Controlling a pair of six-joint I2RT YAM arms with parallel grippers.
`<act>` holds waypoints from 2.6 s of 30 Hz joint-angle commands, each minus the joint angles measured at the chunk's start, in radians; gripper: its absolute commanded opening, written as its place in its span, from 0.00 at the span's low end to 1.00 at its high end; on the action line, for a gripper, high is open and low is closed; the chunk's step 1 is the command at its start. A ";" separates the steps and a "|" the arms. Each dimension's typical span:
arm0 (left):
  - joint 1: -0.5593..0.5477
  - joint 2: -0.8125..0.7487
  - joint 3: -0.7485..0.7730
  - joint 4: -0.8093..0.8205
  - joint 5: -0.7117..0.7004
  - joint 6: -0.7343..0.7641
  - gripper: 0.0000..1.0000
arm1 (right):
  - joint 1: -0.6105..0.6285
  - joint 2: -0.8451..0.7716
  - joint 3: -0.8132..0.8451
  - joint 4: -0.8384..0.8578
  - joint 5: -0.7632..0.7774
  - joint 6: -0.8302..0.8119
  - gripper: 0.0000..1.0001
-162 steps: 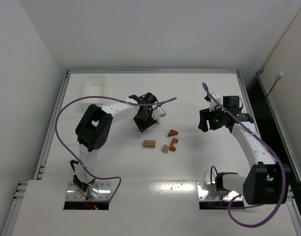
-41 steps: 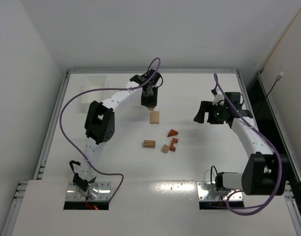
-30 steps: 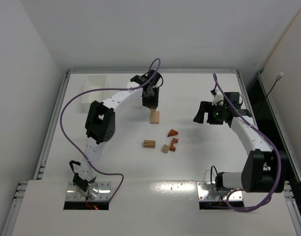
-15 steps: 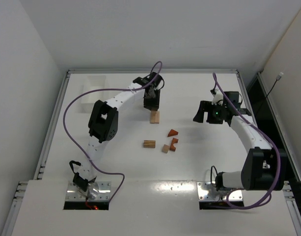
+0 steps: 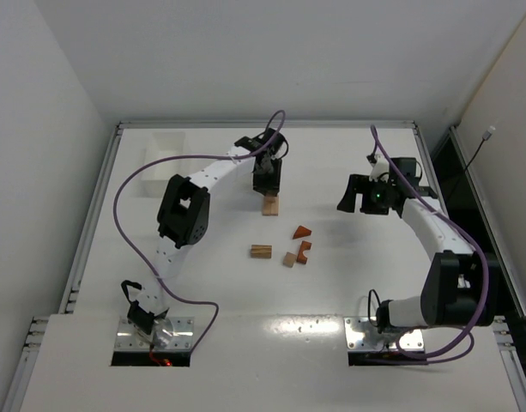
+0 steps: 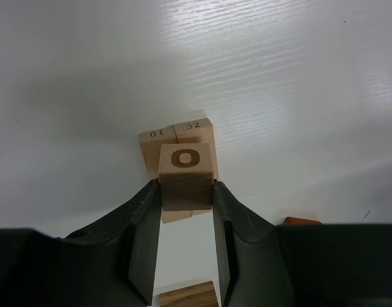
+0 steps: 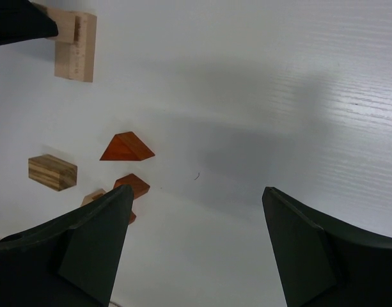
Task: Build the wood block tower
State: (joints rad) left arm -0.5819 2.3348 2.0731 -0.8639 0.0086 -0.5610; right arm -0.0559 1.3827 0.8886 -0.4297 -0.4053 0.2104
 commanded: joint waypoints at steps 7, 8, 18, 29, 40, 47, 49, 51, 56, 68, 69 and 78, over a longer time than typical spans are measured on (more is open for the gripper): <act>-0.009 0.018 0.039 0.020 0.027 0.004 0.00 | 0.005 0.016 0.062 0.029 -0.021 0.009 0.80; -0.009 0.018 0.039 0.020 0.027 0.004 0.00 | 0.005 0.016 0.062 0.029 -0.021 0.009 0.80; -0.009 0.018 0.021 0.020 0.017 -0.005 0.09 | 0.005 0.016 0.062 0.029 -0.021 0.009 0.80; -0.009 0.018 0.002 0.020 -0.024 -0.016 0.06 | 0.005 0.026 0.062 0.039 -0.021 0.009 0.80; 0.001 0.028 -0.007 0.020 0.010 -0.016 0.22 | 0.005 0.026 0.072 0.039 -0.012 0.009 0.80; 0.001 0.028 -0.027 0.020 0.019 -0.016 0.36 | 0.005 0.026 0.072 0.039 -0.012 0.009 0.80; 0.001 0.028 -0.027 0.020 0.019 -0.016 0.40 | 0.005 0.026 0.072 0.039 -0.012 0.009 0.80; 0.001 0.028 -0.027 0.020 0.019 -0.016 0.46 | 0.005 0.035 0.072 0.039 -0.012 0.009 0.80; 0.001 0.028 -0.027 0.020 0.019 -0.016 0.70 | 0.005 0.035 0.072 0.039 -0.012 0.000 0.80; 0.001 -0.178 -0.038 0.177 0.065 0.085 1.00 | 0.030 0.016 0.052 0.029 0.031 -0.127 0.81; 0.001 -0.202 -0.038 0.187 0.051 0.085 1.00 | 0.045 0.016 0.061 0.016 0.040 -0.152 0.84; 0.050 -0.448 -0.119 0.246 -0.124 0.075 1.00 | 0.162 -0.027 0.133 -0.070 0.106 -0.394 0.90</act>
State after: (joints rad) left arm -0.5694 1.9617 1.9755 -0.6609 -0.0433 -0.4725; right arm 0.0834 1.4063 0.9619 -0.4900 -0.3225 -0.0750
